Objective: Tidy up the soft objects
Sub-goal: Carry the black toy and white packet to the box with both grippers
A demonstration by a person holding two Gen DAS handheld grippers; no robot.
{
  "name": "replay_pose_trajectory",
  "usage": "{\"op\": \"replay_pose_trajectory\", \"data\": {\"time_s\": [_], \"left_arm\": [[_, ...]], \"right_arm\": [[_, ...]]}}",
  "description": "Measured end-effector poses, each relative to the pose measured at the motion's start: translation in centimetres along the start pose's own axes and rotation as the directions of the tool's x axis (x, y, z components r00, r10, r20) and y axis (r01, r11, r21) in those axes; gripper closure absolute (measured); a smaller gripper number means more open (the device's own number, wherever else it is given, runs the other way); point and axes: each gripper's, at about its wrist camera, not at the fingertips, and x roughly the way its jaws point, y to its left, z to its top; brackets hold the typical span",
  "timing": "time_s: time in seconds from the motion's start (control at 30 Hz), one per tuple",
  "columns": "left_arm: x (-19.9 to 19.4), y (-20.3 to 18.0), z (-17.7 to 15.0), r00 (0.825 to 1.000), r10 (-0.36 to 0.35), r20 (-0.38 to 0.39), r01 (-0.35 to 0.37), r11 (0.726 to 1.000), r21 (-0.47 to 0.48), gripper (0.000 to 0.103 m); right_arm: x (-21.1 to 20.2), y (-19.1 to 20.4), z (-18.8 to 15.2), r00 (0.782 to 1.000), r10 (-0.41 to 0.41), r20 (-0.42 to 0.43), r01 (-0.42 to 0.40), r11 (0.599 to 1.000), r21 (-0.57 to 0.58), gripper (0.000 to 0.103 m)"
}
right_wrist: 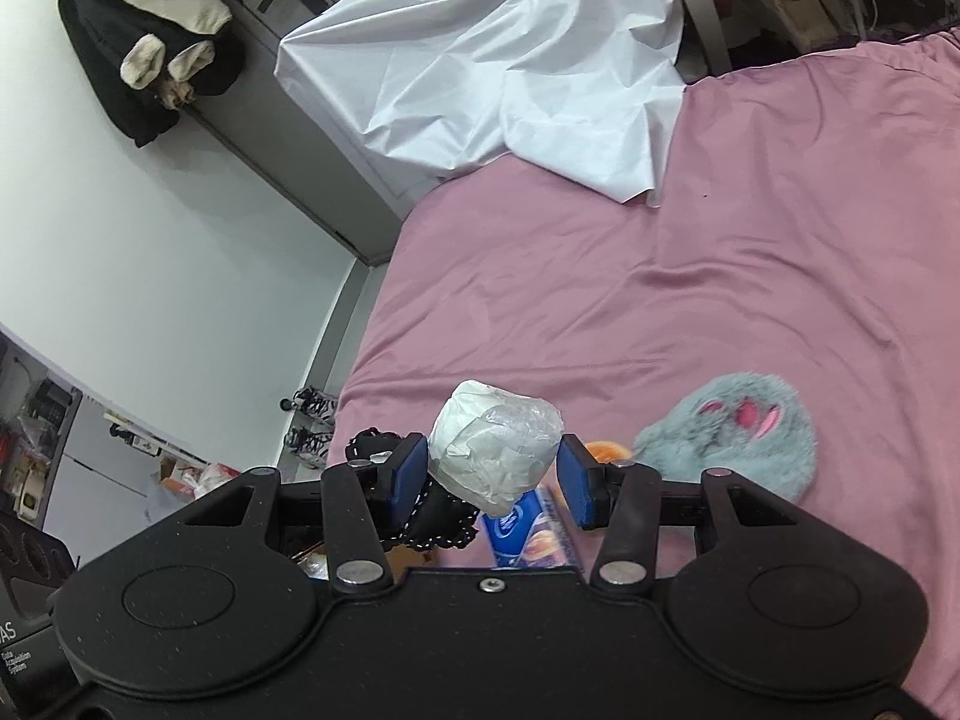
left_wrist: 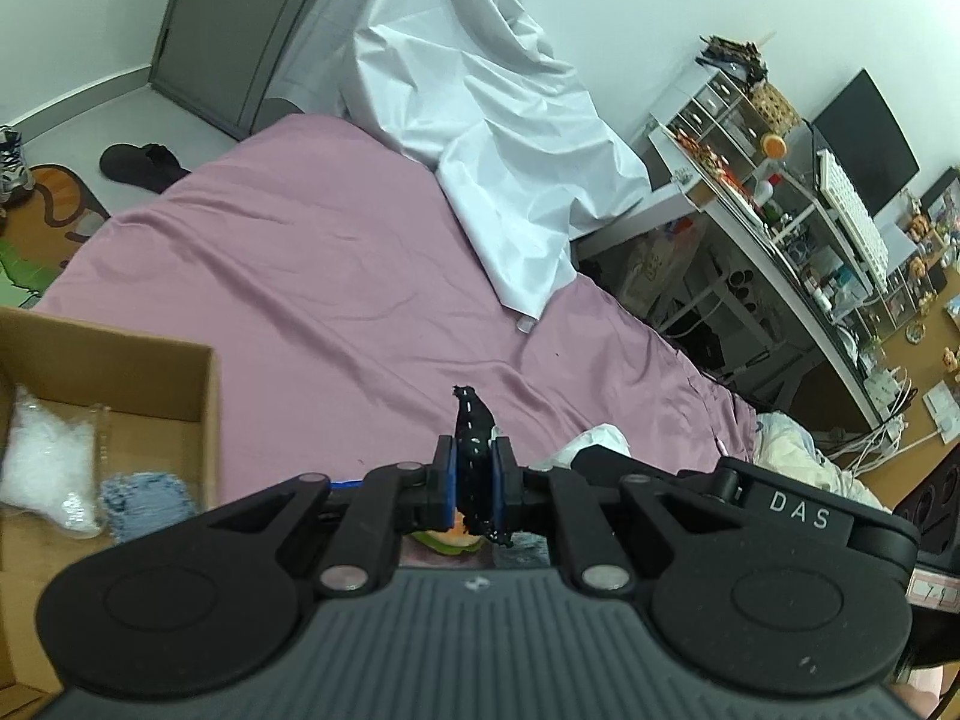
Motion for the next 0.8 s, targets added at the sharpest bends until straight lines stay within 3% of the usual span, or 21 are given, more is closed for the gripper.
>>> {"op": "replay_pose_trajectory", "data": {"time_s": [0.43, 0.8], "left_arm": [[-3.6, 4.5, -0.1, 0.998, 0.025, 0.053, -0.021, 0.997, -0.07, 0.093], [-6.8, 8.9, -0.8, 0.99, 0.102, 0.093, -0.09, 0.988, -0.123, 0.093]], "right_arm": [[0.8, 3.2, -2.3, 0.998, 0.058, -0.018, -0.059, 0.998, -0.034, 0.057], [1.9, 6.3, -4.1, 0.99, 0.134, -0.035, -0.136, 0.988, -0.068, 0.057]]}}
